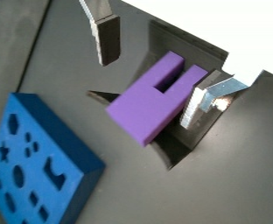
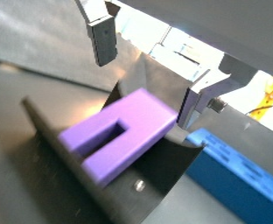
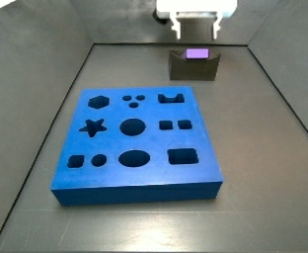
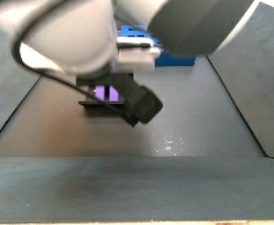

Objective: Pick up the double-square object. Move up. Place the double-square object on the fixture. Regrasp the double-square object. Move to above the board. Insert the double-square object.
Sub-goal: Regrasp the double-square object.

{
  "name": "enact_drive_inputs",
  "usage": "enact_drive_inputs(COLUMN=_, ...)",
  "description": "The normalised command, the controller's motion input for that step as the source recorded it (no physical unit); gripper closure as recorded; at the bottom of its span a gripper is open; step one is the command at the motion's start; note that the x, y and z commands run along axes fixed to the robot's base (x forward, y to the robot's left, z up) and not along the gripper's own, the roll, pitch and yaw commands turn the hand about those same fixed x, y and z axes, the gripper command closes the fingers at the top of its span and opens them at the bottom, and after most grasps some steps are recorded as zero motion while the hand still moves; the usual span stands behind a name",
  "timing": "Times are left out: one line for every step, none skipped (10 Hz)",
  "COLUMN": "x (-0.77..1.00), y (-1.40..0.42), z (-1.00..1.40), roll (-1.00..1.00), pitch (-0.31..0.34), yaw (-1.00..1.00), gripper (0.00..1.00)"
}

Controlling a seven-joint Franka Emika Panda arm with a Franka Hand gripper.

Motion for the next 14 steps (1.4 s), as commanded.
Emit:
enact_drive_inputs(x=-0.03, y=0.01, z=0.55, roll=0.02, pitch=0.072, yaw=0.03, gripper=0.00)
enact_drive_inputs(x=-0.03, y=0.01, z=0.44, roll=0.02, pitch=0.082, yaw=0.02, gripper=0.00)
enact_drive_inputs(x=-0.03, y=0.01, z=0.21, roll=0.03, pitch=0.094, yaw=0.00, gripper=0.00)
enact_drive_inputs(x=-0.09, y=-1.00, z=0.91, roll=1.00, pitch=0.080, yaw=0.02, gripper=0.00)
enact_drive_inputs(x=-0.09, y=-1.00, z=0.88, roll=1.00, pitch=0.079, yaw=0.02, gripper=0.00)
enact_drive_inputs(x=-0.11, y=-1.00, z=0.87, roll=1.00, pitch=0.066, yaw=0.01, gripper=0.00)
enact_drive_inputs(x=-0.14, y=-1.00, z=0.82, roll=1.00, pitch=0.058, yaw=0.01, gripper=0.00)
enact_drive_inputs(x=-0.12, y=-0.91, z=0.68, roll=1.00, pitch=0.053, yaw=0.01, gripper=0.00)
enact_drive_inputs(x=-0.08, y=-0.69, z=0.40, roll=1.00, pitch=0.052, yaw=0.01, gripper=0.00)
enact_drive_inputs(x=-0.05, y=-0.51, z=0.18, roll=1.00, pitch=0.051, yaw=0.01, gripper=0.00)
enact_drive_inputs(x=-0.03, y=-0.39, z=0.07, roll=1.00, pitch=0.049, yaw=0.01, gripper=0.00)
enact_drive_inputs(x=-0.02, y=-0.07, z=0.04, roll=1.00, pitch=0.048, yaw=0.01, gripper=0.00)
enact_drive_inputs(x=-0.03, y=-0.02, z=0.04, roll=1.00, pitch=0.047, yaw=0.01, gripper=0.00)
enact_drive_inputs(x=-0.02, y=-0.04, z=0.02, roll=1.00, pitch=0.042, yaw=0.01, gripper=0.00)
